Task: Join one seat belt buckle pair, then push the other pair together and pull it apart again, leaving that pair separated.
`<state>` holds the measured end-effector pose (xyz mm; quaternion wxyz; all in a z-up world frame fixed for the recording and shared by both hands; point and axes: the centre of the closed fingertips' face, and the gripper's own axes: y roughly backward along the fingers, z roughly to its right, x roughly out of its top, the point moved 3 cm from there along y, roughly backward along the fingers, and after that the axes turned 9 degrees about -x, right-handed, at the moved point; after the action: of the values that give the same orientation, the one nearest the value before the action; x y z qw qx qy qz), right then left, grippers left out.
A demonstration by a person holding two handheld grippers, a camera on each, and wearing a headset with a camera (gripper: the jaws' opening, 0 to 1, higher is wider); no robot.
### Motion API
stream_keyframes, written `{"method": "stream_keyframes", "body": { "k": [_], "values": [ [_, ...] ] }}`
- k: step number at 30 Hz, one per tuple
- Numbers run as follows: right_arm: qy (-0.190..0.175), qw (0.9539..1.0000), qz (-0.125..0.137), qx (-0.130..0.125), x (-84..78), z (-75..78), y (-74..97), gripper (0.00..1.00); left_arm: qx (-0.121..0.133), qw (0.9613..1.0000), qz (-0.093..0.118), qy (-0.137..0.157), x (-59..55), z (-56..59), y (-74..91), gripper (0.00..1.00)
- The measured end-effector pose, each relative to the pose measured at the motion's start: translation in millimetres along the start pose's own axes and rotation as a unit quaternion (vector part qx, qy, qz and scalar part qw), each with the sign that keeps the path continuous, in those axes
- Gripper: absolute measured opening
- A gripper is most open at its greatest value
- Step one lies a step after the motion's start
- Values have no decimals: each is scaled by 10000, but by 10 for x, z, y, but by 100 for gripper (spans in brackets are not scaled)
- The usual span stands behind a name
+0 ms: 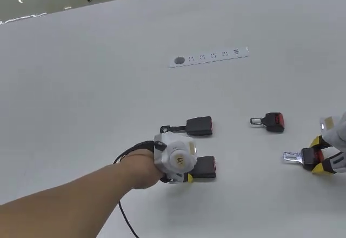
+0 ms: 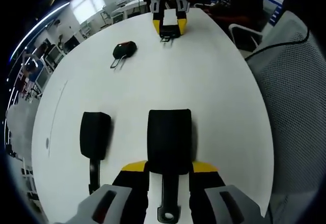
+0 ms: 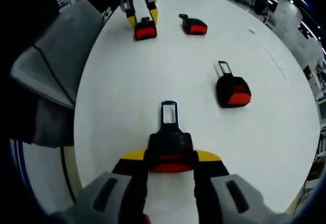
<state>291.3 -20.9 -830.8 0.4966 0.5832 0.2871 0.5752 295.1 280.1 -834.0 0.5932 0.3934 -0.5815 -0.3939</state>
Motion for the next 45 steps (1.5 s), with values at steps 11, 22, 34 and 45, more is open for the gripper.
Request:
{"method": "stream_keyframes", "body": {
  "k": [11,22,34,45],
  "values": [
    [135,9998,-106,43,19,-14,-3,35,-62,9999,0,103,-5,9,-3,30],
    [331,9992,-190,133,36,-31,-11,36,-114,9999,-23,48,2,28,-9,31],
    [552,9977,-342,214,64,-26,-16,35,-203,9998,-25,48,14,14,-26,31],
    [484,9980,-410,73,117,-31,-36,35,-198,9998,-54,34,18,8,-23,31]
  ]
}}
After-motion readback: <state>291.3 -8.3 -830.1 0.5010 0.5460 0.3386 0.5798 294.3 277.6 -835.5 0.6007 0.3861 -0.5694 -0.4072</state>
